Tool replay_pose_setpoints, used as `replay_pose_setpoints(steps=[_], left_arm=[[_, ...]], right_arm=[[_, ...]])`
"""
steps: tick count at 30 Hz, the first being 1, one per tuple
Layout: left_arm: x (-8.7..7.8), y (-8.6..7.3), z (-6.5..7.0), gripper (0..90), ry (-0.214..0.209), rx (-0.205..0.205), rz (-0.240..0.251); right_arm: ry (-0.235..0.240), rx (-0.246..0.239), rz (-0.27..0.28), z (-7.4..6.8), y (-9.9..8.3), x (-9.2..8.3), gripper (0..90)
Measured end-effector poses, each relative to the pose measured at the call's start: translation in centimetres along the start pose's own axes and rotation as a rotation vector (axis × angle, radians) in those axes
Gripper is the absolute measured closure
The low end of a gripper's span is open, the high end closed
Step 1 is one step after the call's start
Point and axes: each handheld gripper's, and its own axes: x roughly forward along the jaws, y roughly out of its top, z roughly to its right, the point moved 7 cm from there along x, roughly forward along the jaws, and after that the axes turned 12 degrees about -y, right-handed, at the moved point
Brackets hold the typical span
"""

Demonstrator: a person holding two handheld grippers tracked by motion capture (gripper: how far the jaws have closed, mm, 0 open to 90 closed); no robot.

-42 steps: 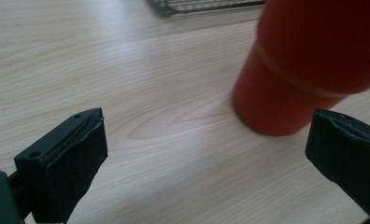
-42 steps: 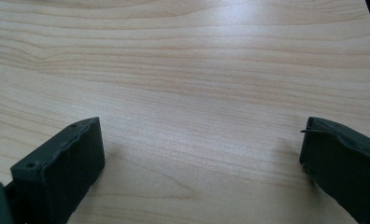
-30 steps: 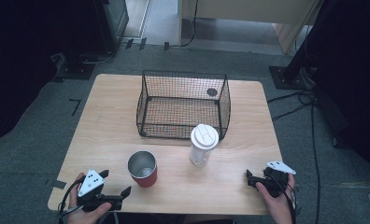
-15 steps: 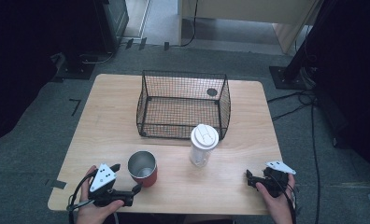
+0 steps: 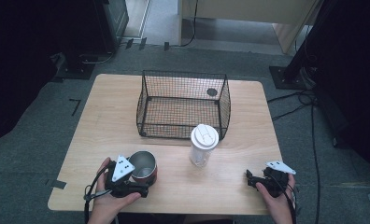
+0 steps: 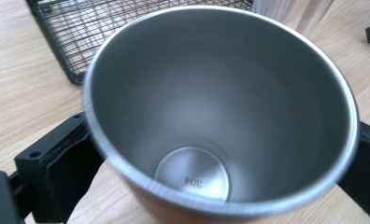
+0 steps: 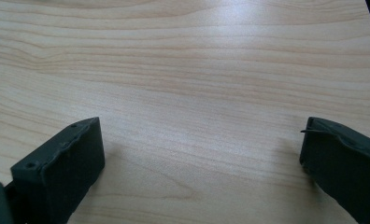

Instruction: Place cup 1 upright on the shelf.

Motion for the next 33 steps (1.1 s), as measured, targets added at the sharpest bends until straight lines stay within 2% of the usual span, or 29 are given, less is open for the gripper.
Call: replay_pose_setpoints(steps=[6, 10, 15, 18, 23, 28, 29, 32, 33], left_arm=[[1.3, 0.2, -0.2, 1.7, 0.023, -0.003, -0.012], [1.5, 0.3, -0.1, 6.9, 0.032, 0.016, -0.003], [1.4, 0.4, 0.0, 7.9, 0.045, 0.029, 0.002], [1.3, 0.4, 0.1, 8.0, 0.070, 0.042, 0.001], [0.8, 1.4, 0.2, 8.1, 0.085, 0.038, 0.057], [0.4, 2.5, 0.6, 8.0, 0.090, 0.069, 0.087], [0.2, 2.9, 0.6, 8.0, 0.109, 0.073, 0.104], [0.0, 3.2, 0.6, 8.0, 0.115, 0.080, 0.105], [0.1, 3.4, 0.7, 8.0, 0.103, 0.082, 0.097]], right_arm=[[0.000, 0.000, 0.000, 0.0, 0.0, 0.0, 0.0], [0.000, 0.000, 0.000, 0.0, 0.0, 0.0, 0.0], [0.000, 0.000, 0.000, 0.0, 0.0, 0.0, 0.0], [0.001, 0.000, 0.000, 0.0, 0.0, 0.0, 0.0], [0.001, 0.000, 0.000, 0.0, 0.0, 0.0, 0.0], [0.001, 0.000, 0.000, 0.0, 0.0, 0.0, 0.0], [0.001, 0.000, 0.000, 0.0, 0.0, 0.0, 0.0], [0.001, 0.000, 0.000, 0.0, 0.0, 0.0, 0.0], [0.001, 0.000, 0.000, 0.0, 0.0, 0.0, 0.0]])
